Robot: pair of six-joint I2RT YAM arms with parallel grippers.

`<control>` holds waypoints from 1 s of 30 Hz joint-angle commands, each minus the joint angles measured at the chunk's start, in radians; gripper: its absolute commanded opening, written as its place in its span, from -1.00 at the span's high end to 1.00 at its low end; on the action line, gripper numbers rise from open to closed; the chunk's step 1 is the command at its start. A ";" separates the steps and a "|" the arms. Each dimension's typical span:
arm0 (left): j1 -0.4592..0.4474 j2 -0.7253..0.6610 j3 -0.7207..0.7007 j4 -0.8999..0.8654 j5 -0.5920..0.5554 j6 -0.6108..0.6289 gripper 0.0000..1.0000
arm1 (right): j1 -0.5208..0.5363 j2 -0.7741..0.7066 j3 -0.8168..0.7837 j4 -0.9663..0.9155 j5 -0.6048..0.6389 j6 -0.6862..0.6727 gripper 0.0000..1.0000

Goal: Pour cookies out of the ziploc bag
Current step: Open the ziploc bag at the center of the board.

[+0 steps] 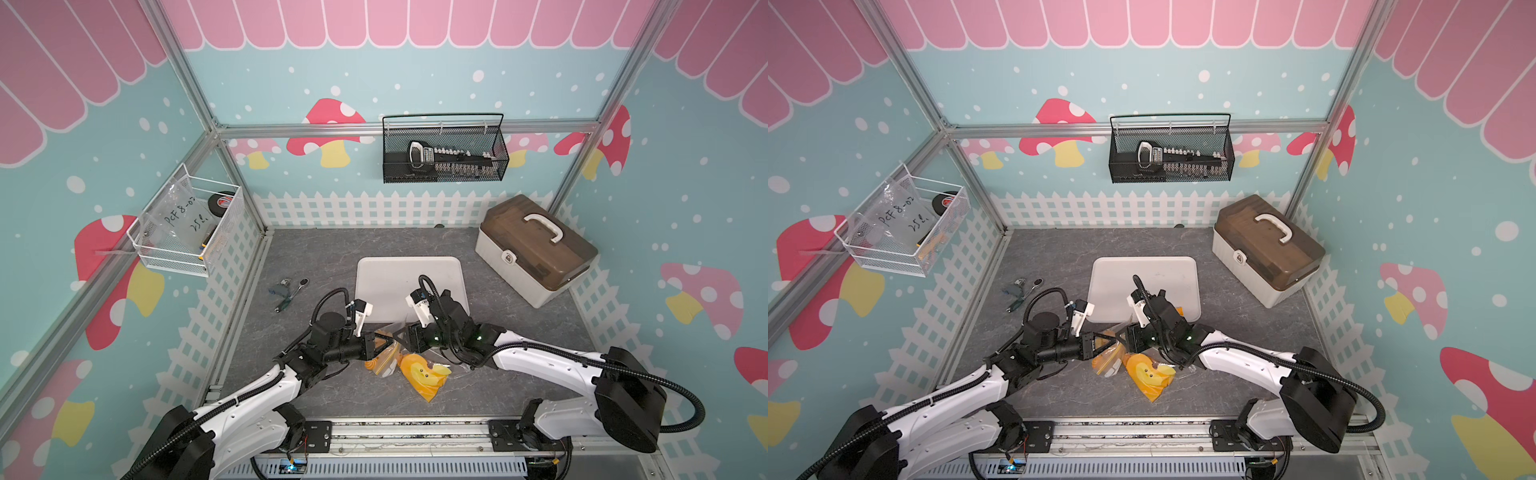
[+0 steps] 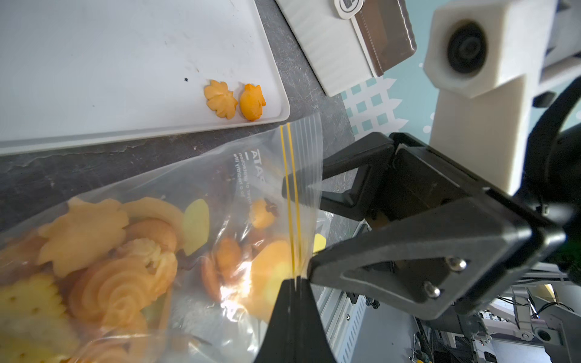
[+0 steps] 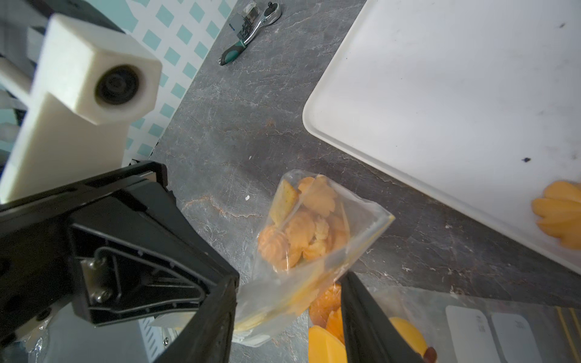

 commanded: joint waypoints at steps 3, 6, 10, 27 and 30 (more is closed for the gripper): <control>-0.005 -0.008 -0.007 0.027 -0.008 -0.012 1.00 | 0.007 0.019 -0.001 0.035 0.000 0.017 0.21; -0.005 -0.006 -0.004 0.023 -0.010 -0.010 1.00 | 0.007 0.015 -0.009 0.035 0.002 0.014 0.42; -0.003 -0.014 0.000 0.008 -0.022 -0.009 0.90 | 0.007 0.004 -0.015 0.023 -0.003 0.005 0.59; 0.006 0.027 0.089 -0.124 0.101 0.080 0.43 | 0.015 -0.045 -0.021 0.005 -0.041 -0.066 0.56; 0.006 0.047 0.085 -0.114 0.107 0.081 0.64 | 0.016 -0.052 -0.018 0.006 -0.041 -0.073 0.43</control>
